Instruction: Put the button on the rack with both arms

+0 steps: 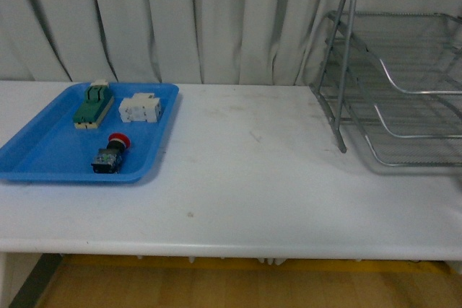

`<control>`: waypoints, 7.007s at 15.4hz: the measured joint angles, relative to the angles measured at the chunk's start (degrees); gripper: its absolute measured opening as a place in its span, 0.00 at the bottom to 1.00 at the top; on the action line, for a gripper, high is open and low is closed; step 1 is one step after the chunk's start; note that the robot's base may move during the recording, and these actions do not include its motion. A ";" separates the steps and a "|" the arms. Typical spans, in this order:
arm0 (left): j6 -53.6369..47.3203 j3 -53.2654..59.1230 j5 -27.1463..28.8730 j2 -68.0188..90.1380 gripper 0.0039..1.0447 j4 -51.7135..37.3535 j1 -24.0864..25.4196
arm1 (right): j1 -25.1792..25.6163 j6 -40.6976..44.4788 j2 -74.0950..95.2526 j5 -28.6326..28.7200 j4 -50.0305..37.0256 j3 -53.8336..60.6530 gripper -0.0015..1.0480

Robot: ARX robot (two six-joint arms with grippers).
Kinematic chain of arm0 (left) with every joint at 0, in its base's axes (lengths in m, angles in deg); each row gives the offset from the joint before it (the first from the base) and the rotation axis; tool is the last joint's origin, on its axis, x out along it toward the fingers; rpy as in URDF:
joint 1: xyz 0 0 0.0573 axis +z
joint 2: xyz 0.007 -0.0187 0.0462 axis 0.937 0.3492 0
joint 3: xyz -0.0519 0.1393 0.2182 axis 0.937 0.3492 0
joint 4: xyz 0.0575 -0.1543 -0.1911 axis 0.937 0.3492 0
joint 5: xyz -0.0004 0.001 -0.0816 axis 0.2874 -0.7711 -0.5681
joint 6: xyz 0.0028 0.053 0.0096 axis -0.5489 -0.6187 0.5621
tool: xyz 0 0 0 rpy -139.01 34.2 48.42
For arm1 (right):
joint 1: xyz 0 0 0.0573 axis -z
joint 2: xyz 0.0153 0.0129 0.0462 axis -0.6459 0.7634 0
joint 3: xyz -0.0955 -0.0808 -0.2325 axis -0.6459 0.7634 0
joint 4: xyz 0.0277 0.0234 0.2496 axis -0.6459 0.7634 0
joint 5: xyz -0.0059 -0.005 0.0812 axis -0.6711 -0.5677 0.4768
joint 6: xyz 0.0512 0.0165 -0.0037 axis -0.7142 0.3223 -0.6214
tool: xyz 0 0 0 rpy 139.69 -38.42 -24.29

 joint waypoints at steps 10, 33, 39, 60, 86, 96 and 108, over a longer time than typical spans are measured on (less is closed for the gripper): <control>-0.02 0.00 0.00 0.02 0.94 0.04 0.00 | 4.70 3.41 -5.79 3.32 -1.79 15.04 0.04; -0.02 0.00 -0.02 0.00 0.94 0.00 0.00 | 10.25 37.42 -59.84 2.34 11.65 47.25 0.66; -0.02 0.00 0.00 0.02 0.94 0.00 0.00 | 0.33 81.07 -111.08 -7.74 47.60 56.52 0.01; 0.00 0.00 0.00 0.00 0.94 -0.02 0.00 | -19.26 82.64 -138.11 -27.52 74.38 56.50 0.82; 2.86 -65.16 0.85 114.77 0.94 -6.16 -7.74 | -19.26 82.64 -138.11 -27.52 74.40 56.50 0.94; 0.92 -77.83 1.46 129.37 0.94 -1.90 -3.63 | -19.26 82.64 -138.11 -27.52 74.40 56.50 0.94; -1.14 -81.53 4.55 134.18 0.62 -1.46 -4.57 | -19.26 82.64 -138.11 -27.52 74.40 56.50 0.94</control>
